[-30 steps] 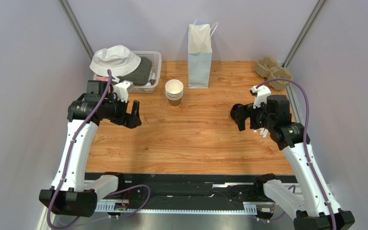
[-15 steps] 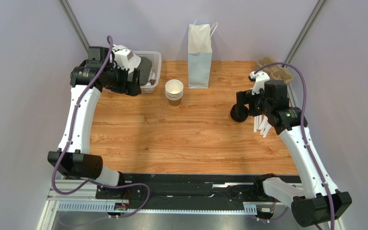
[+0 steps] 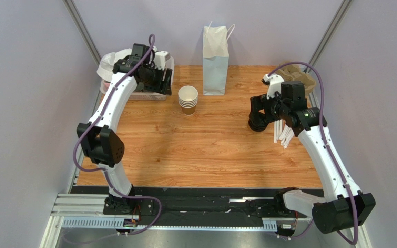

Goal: Pack the takeout coffee

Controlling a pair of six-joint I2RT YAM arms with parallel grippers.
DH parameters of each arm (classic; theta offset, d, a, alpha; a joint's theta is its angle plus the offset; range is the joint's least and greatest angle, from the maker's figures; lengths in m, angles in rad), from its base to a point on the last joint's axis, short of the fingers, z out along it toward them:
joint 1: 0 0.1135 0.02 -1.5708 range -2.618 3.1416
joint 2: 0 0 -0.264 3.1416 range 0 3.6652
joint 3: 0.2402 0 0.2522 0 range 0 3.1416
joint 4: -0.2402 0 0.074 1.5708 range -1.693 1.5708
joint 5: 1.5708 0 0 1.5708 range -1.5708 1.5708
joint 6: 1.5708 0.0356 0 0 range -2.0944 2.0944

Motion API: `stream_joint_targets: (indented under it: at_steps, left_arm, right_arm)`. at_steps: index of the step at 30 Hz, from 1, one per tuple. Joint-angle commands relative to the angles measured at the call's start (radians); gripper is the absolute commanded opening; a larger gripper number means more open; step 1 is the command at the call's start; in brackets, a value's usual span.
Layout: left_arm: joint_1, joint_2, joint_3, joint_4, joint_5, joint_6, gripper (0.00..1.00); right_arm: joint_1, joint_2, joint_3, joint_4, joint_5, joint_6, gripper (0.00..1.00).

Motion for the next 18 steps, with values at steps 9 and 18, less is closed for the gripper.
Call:
stream_joint_targets:
  at_steps: [9,18]
  left_arm:
    - [-0.072,0.213,0.209,0.076,-0.014,-0.081,0.55]
    - [-0.075,0.283,0.228,0.105,-0.044,-0.068,0.51]
  right_arm:
    - [-0.003,0.034,0.036,0.03,-0.002,-0.048,1.0]
    - [-0.014,0.027,0.027,0.041,0.002,-0.044,1.0]
